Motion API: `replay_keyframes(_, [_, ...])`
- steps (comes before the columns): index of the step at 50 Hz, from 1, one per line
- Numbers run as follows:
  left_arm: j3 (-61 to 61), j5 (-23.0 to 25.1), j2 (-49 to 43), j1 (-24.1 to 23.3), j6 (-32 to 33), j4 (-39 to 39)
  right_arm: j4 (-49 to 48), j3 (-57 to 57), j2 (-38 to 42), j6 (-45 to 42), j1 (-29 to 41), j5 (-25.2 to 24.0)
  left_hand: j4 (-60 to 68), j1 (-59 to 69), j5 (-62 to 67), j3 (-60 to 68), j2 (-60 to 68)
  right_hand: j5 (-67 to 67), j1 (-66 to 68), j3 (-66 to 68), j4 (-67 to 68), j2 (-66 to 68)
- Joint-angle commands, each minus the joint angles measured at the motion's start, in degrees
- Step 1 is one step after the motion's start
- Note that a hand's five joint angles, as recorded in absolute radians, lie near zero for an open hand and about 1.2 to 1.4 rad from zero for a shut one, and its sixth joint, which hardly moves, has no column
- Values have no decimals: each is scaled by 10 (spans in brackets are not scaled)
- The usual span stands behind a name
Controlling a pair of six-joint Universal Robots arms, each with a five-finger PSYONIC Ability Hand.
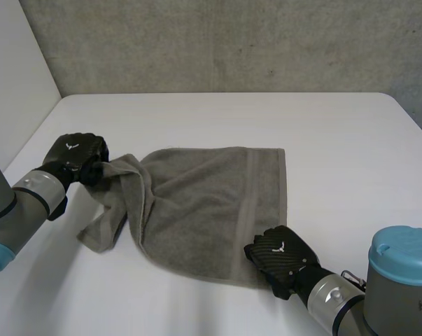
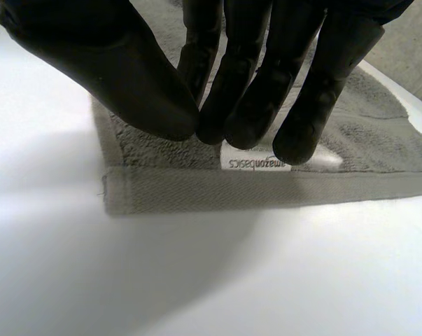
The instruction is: Fold the towel.
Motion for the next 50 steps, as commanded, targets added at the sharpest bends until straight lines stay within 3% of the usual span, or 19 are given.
replay_keyframes(1, [-1,0,5,-2,-4,-1,4,-20,-7,8,-1,-2,21,76,46,37,44,27,31,47,36,41])
replay_keyframes(12, [-14,1,34,-19,-8,0,49,-56,-43,32,-18,1,21,76,46,37,44,27,31,47,36,41])
replay_keyframes(13, [-18,2,35,-19,-7,1,69,-51,-43,29,-18,-3,21,76,46,37,44,-204,-200,-184,-195,-190])
replay_keyframes(14, [-18,2,35,-19,-7,1,82,-43,-40,30,-17,-10,21,76,46,37,44,-303,-299,-283,-294,-289])
replay_keyframes(17, [-19,2,35,-19,-8,2,86,-33,-41,32,-15,-12,21,76,46,37,44,-326,-322,-306,-317,-312])
replay_keyframes(19, [-18,2,32,-18,-8,2,69,-10,-47,25,-18,-22,21,76,46,37,44,-420,-416,-400,-410,-406])
replay_keyframes(35, [-19,2,25,-18,-7,3,12,44,-47,-22,-69,-53,21,76,46,37,44,-427,-423,-407,-417,-413])
replay_keyframes(50, [-19,3,23,-18,-7,7,0,33,-21,-33,-68,-52,21,76,46,37,44,-419,-414,-398,-409,-404])
